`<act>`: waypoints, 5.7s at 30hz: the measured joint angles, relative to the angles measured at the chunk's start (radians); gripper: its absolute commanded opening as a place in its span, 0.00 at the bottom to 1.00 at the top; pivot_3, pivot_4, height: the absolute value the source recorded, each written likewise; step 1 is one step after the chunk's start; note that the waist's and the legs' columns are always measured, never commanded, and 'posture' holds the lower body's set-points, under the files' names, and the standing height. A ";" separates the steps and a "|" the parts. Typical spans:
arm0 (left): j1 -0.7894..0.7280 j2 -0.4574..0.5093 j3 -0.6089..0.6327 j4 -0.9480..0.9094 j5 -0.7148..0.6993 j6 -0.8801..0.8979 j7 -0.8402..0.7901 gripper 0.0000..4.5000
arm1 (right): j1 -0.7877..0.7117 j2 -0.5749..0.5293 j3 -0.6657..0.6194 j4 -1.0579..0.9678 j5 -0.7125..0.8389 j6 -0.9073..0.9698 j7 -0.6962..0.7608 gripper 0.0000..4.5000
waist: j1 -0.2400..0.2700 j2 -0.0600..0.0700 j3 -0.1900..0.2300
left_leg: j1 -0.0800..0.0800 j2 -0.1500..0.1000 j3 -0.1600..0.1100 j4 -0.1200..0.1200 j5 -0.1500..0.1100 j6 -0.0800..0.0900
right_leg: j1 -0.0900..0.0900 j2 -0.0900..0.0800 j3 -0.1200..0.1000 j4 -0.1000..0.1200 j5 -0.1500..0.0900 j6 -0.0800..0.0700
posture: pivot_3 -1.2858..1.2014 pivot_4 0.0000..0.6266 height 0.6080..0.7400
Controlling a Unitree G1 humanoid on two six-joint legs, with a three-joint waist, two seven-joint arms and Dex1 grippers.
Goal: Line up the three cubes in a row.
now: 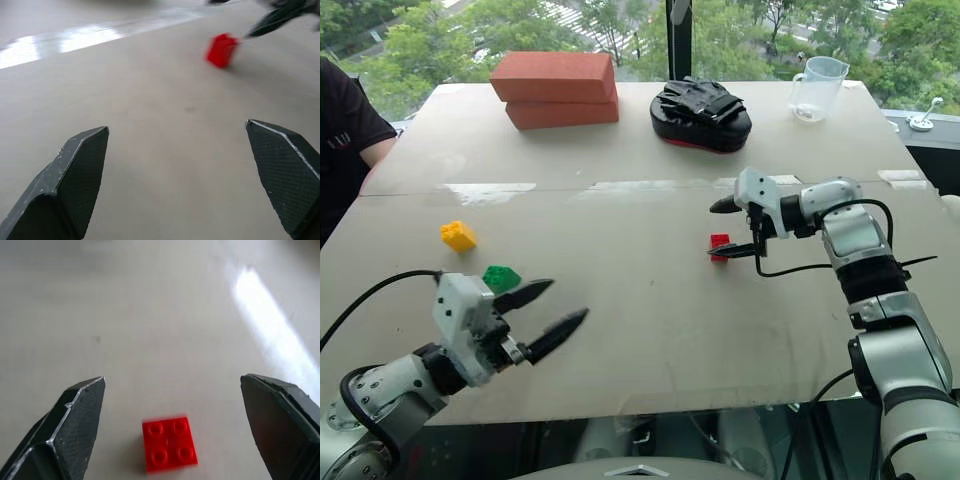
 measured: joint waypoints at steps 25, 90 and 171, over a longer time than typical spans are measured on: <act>-0.340 0.173 -0.051 0.411 0.094 0.271 0.048 0.28 | 0.541 -0.141 -0.158 -0.743 0.299 0.171 -0.182 1.00 | 0.015 -0.002 0.000 | 0.000 0.000 -0.001 -0.001 -0.002 -0.003 | 0.000 -0.003 -0.004 0.000 -0.001 0.000 | 0.52 0.24 1.00; -1.424 -0.210 -0.699 1.639 0.678 -0.628 -0.963 0.99 | 0.889 -0.202 -0.385 -0.962 0.377 0.301 -0.504 1.00 | 0.017 -0.006 0.002 | -0.016 -0.006 -0.011 0.019 -0.001 0.003 | -0.005 0.002 -0.014 0.011 0.002 0.005 | 0.52 0.24 1.00; -1.385 0.048 -0.617 1.948 0.602 -0.990 -1.152 0.29 | 0.876 -0.193 -0.380 -0.978 0.422 0.319 -0.503 1.00 | 0.017 -0.010 0.000 | -0.015 -0.007 -0.016 0.020 -0.003 0.007 | -0.001 -0.003 -0.020 0.012 -0.001 0.009 | 0.52 0.24 1.00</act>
